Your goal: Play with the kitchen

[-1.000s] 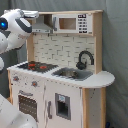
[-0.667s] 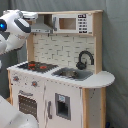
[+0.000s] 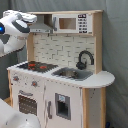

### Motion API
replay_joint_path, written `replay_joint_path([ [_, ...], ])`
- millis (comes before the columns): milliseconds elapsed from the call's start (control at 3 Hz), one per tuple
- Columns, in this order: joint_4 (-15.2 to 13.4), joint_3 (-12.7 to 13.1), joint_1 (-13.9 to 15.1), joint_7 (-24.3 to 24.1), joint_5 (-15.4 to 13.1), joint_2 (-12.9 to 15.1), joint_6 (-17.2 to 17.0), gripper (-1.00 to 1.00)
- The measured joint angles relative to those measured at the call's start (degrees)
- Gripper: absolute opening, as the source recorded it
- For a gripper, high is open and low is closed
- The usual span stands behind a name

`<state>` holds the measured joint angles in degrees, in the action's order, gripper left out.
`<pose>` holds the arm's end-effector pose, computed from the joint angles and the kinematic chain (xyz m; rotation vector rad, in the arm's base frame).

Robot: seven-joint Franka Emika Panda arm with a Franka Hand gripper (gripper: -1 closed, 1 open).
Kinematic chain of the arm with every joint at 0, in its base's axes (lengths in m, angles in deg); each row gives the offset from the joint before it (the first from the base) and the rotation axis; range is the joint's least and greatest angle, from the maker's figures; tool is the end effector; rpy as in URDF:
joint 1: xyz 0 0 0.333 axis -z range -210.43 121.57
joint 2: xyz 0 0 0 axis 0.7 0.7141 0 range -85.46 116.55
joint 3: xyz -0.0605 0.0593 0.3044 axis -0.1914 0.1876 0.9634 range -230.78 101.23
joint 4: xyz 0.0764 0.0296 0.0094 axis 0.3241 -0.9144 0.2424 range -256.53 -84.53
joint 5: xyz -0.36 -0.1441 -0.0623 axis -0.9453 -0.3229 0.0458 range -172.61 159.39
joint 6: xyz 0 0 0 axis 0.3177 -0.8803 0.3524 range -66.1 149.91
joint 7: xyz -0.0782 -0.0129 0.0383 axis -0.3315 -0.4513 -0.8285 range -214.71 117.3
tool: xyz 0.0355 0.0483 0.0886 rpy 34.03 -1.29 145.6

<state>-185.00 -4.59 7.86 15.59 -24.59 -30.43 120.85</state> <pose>0.3715 0.3847 0.7804 0.5531 1.3021 1.0064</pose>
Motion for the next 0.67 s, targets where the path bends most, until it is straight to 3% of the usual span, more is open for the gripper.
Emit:
replay_joint_path([
  [667,0.5,0.3,5.9,-14.1,0.0,-6.8,-1.1,1.0],
])
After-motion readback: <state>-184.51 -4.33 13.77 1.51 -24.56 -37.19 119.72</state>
